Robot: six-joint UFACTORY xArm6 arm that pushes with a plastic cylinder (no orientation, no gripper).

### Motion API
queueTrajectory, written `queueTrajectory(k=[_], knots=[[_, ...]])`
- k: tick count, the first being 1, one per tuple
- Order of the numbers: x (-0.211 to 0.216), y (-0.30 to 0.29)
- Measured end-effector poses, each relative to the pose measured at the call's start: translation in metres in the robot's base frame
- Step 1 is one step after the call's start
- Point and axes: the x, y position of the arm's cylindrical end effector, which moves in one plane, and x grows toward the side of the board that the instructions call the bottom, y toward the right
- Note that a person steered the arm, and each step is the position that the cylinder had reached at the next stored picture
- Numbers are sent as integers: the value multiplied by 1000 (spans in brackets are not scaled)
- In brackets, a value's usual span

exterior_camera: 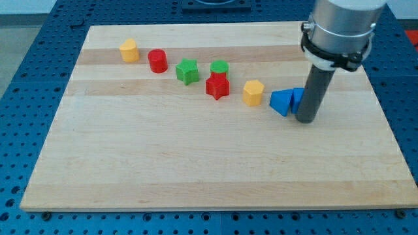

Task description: Push blue cube above the yellow hexagon

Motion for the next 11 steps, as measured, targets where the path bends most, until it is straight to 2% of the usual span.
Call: queueTrajectory(k=[3,5,6,7,8,11], knots=[[-66,-3],[-67,64],[-84,77],[-106,64],[-109,33],[-91,38]])
